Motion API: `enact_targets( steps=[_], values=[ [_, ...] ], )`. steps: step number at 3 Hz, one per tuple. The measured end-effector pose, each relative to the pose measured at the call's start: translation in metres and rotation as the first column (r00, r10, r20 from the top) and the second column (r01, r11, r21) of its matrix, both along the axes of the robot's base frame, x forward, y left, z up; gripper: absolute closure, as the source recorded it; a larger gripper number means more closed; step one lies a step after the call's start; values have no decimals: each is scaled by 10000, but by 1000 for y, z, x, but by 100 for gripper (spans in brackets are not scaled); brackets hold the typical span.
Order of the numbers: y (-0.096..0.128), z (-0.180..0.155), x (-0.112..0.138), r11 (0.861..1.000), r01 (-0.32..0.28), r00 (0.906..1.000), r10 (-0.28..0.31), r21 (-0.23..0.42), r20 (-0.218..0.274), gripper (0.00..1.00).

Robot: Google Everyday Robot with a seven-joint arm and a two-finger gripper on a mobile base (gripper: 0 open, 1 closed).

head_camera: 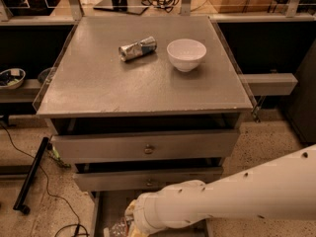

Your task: Place water bottle into bottom drawer

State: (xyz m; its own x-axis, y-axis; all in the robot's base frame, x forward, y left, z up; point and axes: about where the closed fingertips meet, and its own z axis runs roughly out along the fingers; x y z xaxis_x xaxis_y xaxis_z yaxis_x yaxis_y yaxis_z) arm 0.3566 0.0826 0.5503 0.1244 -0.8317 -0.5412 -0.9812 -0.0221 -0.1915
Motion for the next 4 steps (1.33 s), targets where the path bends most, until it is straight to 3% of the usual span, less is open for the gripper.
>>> enact_targets(
  steps=[2, 3, 4],
  values=[
    [8, -24, 8, 9995, 286, 9992, -289, -111, -280, 100],
    [-1, -45, 22, 9972, 564, 9972, -587, -498, -453, 100],
    [-24, -64, 44, 9883, 1116, 9916, -1177, -1039, -543, 100]
  ],
)
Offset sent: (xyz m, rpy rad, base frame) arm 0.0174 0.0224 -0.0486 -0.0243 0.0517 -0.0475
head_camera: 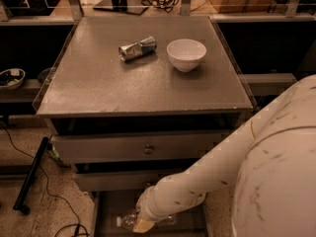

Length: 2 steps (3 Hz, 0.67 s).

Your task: Place water bottle into bottom drawer

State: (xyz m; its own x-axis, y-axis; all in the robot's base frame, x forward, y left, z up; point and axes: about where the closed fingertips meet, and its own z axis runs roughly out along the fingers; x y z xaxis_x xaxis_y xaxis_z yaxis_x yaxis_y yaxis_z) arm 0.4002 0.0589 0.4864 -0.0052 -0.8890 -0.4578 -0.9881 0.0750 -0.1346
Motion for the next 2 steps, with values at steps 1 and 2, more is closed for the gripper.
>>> enact_targets(
  steps=[1, 2],
  values=[
    [0, 0, 0, 10000, 1, 10000, -1, -2, -2, 100],
    [-28, -36, 4, 9974, 527, 9965, -557, -491, -619, 100]
  ],
)
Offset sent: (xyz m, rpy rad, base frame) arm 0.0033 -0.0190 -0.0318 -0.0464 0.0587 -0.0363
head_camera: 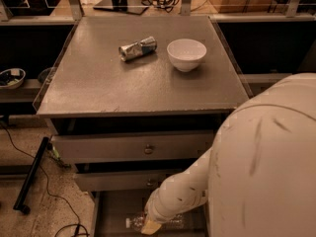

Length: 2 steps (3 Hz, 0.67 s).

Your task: Place water bottle into bottom drawer

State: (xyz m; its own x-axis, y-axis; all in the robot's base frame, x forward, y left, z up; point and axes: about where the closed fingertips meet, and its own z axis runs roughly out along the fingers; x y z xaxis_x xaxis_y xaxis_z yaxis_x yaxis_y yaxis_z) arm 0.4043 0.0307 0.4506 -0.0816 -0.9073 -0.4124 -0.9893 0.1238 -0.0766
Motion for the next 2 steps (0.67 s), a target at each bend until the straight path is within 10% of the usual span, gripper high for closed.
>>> enact_targets(
  steps=[2],
  values=[
    [-24, -30, 22, 9974, 541, 9985, -535, 470, -140, 100]
  ],
)
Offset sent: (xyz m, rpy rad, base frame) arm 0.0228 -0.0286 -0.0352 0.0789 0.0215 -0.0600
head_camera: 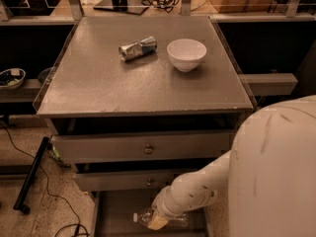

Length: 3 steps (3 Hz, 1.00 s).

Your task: Place water bottle into bottom drawer

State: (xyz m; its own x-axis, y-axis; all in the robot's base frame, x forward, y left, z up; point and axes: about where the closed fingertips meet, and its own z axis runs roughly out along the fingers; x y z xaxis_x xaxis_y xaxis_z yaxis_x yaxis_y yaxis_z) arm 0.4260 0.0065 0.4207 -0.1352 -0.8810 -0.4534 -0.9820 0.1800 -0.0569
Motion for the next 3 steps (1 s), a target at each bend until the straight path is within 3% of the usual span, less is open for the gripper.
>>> enact_targets(
  steps=[1, 2, 3],
  values=[
    [1, -3, 0, 10000, 21, 10000, -21, 24, -55, 100],
    [3, -33, 18, 9989, 439, 9985, -433, 147, -346, 100],
    [3, -33, 18, 9989, 439, 9985, -434, 147, -348, 100]
  ],
)
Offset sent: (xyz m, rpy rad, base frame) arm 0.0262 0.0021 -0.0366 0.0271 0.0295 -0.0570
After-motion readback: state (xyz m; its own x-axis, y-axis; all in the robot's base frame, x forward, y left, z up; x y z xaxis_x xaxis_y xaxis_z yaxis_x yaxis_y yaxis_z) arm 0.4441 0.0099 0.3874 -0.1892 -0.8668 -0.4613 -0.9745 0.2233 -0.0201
